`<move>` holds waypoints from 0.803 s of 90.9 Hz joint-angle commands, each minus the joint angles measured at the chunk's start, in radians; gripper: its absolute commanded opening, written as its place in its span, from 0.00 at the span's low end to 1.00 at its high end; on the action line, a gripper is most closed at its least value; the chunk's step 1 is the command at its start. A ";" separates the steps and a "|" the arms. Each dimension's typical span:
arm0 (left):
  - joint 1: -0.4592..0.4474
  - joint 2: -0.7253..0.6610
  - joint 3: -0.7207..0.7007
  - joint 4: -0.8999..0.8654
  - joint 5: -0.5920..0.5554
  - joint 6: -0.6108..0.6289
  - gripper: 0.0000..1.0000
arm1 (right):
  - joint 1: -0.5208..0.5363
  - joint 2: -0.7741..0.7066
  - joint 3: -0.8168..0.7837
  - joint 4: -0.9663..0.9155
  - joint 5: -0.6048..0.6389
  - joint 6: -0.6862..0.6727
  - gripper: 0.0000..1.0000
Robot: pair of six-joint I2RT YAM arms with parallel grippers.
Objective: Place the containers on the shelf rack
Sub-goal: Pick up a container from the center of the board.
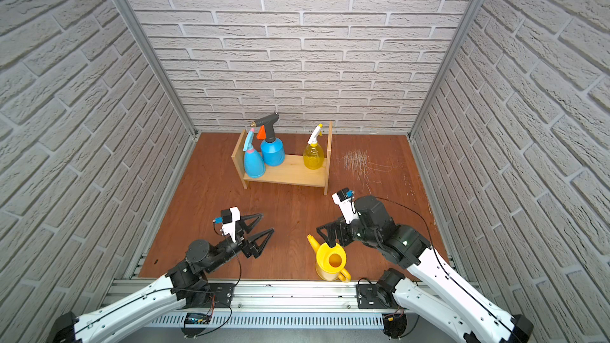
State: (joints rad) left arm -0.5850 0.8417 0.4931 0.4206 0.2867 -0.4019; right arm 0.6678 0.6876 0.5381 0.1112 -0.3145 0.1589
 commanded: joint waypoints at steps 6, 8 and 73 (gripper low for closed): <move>-0.204 -0.016 -0.088 0.015 -0.030 -0.006 0.86 | 0.003 0.046 0.105 -0.097 -0.157 -0.064 0.94; -0.224 -0.021 -0.106 0.031 -0.048 -0.006 0.86 | 0.004 0.046 0.113 -0.130 -0.158 -0.069 0.94; -0.286 -0.569 -0.480 0.088 -0.307 -0.100 0.98 | 0.089 -0.021 0.284 -1.021 0.189 0.402 1.00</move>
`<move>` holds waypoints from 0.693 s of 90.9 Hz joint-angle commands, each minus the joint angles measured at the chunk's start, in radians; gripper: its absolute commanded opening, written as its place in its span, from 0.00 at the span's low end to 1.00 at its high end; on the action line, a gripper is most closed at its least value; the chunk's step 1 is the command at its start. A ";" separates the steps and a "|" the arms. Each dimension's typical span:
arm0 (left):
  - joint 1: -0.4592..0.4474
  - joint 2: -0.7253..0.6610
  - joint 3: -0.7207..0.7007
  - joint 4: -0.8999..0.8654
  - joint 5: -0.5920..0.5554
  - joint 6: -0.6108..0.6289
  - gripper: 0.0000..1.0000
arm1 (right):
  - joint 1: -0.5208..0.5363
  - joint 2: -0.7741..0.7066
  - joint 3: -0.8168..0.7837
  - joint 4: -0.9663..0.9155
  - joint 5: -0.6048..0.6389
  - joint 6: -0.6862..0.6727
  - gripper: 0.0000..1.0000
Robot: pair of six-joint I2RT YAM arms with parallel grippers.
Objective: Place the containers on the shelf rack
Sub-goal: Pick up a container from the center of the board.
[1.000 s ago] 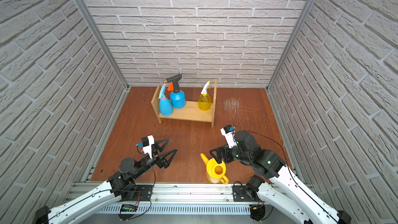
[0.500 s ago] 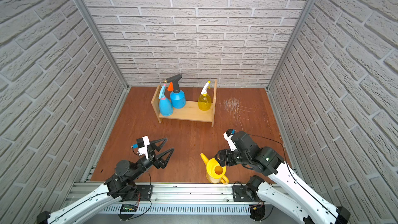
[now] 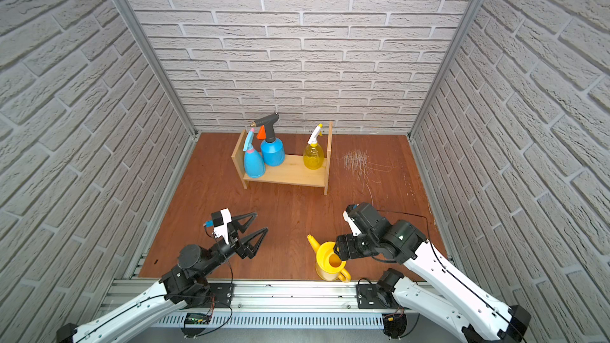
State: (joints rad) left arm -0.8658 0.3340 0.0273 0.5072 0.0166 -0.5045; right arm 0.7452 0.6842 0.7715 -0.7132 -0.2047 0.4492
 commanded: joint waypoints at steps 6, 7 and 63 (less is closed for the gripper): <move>-0.004 -0.102 -0.012 -0.034 -0.040 0.011 0.98 | 0.013 0.014 0.064 -0.265 0.084 0.121 0.98; -0.004 -0.107 -0.012 -0.040 -0.041 0.012 0.98 | 0.013 0.020 0.064 -0.274 0.084 0.124 0.98; -0.005 -0.048 0.017 -0.029 -0.015 0.053 0.98 | 0.067 0.251 0.074 -0.414 0.035 0.123 0.67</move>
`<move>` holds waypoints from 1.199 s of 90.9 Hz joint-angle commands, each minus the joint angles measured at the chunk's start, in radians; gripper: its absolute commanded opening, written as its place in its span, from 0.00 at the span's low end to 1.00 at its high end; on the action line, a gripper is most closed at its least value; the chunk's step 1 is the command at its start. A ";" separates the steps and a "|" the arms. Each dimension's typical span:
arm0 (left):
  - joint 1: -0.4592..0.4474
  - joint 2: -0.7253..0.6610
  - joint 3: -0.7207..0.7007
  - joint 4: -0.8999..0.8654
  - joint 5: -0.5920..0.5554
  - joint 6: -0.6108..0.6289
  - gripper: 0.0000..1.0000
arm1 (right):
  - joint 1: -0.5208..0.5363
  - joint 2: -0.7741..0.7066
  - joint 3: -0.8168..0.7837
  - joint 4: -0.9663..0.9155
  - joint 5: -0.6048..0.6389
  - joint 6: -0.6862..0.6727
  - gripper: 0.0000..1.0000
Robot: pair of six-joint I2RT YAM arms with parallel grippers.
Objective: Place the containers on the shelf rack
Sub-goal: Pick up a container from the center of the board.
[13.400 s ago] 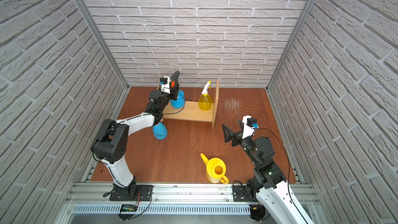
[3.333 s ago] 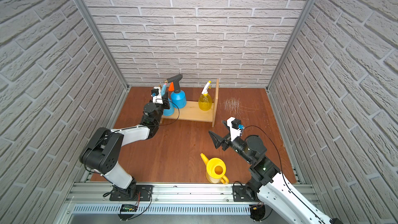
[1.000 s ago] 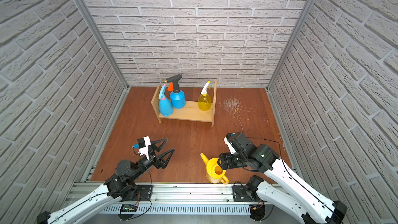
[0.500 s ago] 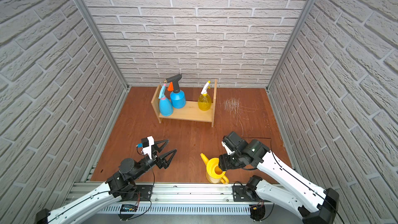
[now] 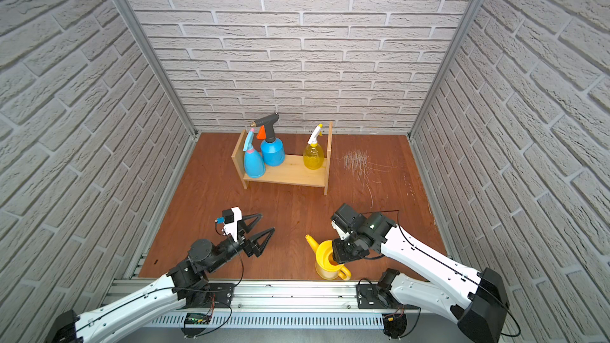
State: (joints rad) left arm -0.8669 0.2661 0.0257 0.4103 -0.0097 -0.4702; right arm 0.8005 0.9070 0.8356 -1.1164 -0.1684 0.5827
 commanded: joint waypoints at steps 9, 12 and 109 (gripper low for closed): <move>-0.004 0.040 0.023 0.081 0.017 0.022 0.98 | 0.020 0.058 -0.001 0.016 -0.007 -0.019 0.62; -0.003 0.047 0.024 0.085 0.018 0.022 0.98 | 0.023 0.063 -0.007 0.028 -0.012 -0.019 0.61; -0.010 0.722 0.195 0.439 0.098 -0.195 0.98 | 0.117 0.178 0.034 0.319 0.017 -0.081 0.23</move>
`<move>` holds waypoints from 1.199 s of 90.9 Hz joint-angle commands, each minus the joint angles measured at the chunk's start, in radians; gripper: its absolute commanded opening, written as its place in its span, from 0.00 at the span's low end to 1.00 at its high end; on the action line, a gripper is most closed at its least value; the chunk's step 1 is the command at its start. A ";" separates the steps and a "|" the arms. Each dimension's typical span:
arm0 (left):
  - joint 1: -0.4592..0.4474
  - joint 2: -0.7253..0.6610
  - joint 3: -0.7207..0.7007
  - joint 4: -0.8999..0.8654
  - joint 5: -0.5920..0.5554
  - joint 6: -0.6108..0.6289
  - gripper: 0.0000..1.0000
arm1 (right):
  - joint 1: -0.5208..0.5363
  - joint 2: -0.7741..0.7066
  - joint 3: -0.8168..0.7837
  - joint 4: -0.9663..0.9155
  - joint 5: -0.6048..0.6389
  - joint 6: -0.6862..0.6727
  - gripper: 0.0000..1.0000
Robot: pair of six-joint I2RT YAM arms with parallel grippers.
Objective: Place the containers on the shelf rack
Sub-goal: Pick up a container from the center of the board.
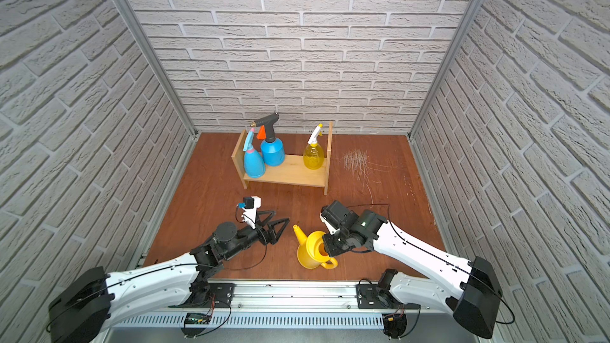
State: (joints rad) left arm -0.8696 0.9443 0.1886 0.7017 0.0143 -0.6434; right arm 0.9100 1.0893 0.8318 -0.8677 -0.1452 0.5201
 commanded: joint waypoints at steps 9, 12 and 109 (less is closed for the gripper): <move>-0.024 0.084 0.065 0.142 0.070 -0.025 0.98 | 0.007 -0.005 0.046 0.101 -0.010 -0.022 0.24; -0.030 0.100 0.076 0.135 0.058 -0.027 0.98 | 0.007 -0.004 0.049 0.112 -0.010 -0.023 0.24; -0.029 0.210 0.124 0.048 -0.102 -0.130 0.09 | -0.001 0.055 0.038 0.316 0.047 -0.077 0.49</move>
State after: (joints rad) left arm -0.9157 1.1534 0.3256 0.7013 -0.0643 -0.7509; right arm 0.9096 1.1435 0.8665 -0.6415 -0.0853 0.4633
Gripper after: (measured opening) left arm 0.318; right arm 0.447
